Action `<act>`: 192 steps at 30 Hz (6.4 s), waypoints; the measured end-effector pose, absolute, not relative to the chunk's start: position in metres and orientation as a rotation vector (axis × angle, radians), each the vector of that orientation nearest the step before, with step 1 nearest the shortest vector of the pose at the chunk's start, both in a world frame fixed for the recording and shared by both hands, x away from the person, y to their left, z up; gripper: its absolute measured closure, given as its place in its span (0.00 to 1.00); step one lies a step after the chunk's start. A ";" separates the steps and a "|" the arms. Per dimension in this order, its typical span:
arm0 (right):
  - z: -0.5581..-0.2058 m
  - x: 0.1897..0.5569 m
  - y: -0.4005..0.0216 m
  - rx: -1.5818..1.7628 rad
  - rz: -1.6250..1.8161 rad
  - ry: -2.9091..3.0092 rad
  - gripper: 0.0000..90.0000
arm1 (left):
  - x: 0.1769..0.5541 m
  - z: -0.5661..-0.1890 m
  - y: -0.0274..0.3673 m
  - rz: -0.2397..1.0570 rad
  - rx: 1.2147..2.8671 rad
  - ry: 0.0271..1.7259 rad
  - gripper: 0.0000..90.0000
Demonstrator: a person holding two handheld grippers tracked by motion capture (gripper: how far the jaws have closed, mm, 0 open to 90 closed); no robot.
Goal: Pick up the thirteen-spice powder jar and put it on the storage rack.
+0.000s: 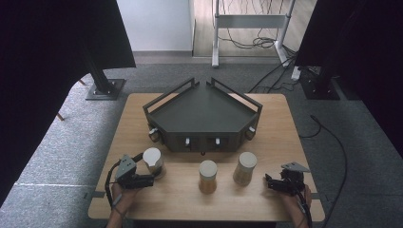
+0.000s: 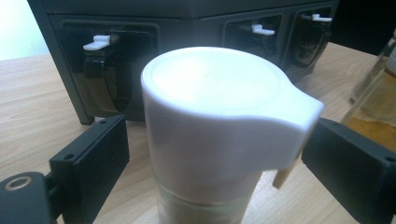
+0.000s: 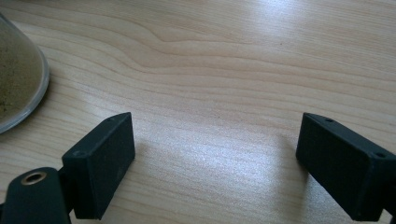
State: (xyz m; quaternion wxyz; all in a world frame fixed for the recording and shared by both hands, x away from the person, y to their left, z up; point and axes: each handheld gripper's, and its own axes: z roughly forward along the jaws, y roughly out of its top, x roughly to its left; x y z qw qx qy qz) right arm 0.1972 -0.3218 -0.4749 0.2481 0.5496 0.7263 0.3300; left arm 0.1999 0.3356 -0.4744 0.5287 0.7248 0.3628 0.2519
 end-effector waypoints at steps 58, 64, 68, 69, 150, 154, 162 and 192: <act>-0.475 0.196 -0.322 1.499 0.899 1.980 0.12 | 0.194 -0.463 0.319 0.672 1.679 0.862 0.34; -0.475 0.196 -0.322 1.499 0.899 1.980 0.12 | 0.195 -0.462 0.317 0.673 1.669 0.862 0.35; -0.475 0.196 -0.322 1.499 0.899 1.979 0.12 | 0.194 -0.458 0.316 0.677 1.666 0.856 0.35; -0.475 0.196 -0.322 1.499 0.899 1.979 0.12 | 0.194 -0.457 0.315 0.679 1.665 0.853 0.35; -0.475 0.194 -0.323 1.498 0.901 1.984 0.12 | 0.259 -0.355 0.291 0.685 1.637 0.765 0.35; -0.475 0.194 -0.323 1.499 0.903 1.984 0.12 | 0.266 -0.349 0.287 0.689 1.633 0.762 0.35; -0.475 0.194 -0.325 1.498 0.910 1.983 0.12 | 0.279 -0.343 0.279 0.710 1.635 0.756 0.35; -0.476 0.194 -0.328 1.503 0.928 1.983 0.12 | 0.331 -0.346 0.255 0.759 1.617 0.811 0.35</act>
